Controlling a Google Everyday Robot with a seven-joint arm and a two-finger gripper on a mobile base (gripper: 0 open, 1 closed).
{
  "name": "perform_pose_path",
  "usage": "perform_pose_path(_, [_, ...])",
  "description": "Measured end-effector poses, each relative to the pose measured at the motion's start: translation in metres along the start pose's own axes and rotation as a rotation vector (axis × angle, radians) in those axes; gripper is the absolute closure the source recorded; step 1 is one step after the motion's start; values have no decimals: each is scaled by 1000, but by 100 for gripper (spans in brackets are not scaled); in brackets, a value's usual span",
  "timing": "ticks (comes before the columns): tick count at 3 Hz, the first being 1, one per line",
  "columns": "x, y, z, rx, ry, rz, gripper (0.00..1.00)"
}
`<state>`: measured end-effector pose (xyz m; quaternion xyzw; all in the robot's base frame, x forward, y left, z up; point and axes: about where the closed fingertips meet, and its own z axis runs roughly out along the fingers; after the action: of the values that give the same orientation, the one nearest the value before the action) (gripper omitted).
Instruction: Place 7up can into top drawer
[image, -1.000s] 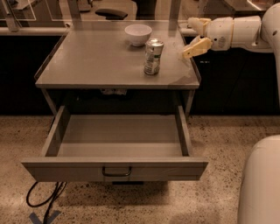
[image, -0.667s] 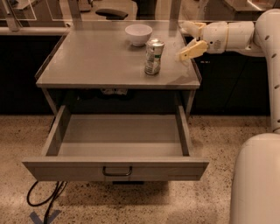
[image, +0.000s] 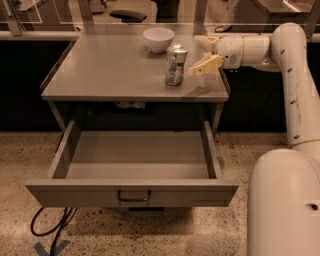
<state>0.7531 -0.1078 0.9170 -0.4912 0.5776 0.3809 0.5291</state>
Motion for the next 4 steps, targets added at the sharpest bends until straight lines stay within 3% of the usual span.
perform_pose_path(1, [11, 1, 18, -39, 15, 22, 0])
perform_pose_path(2, [24, 4, 60, -120, 9, 46, 0])
perform_pose_path(3, [24, 4, 60, -120, 9, 46, 0])
perform_pose_path(4, [24, 4, 60, -120, 9, 46, 19])
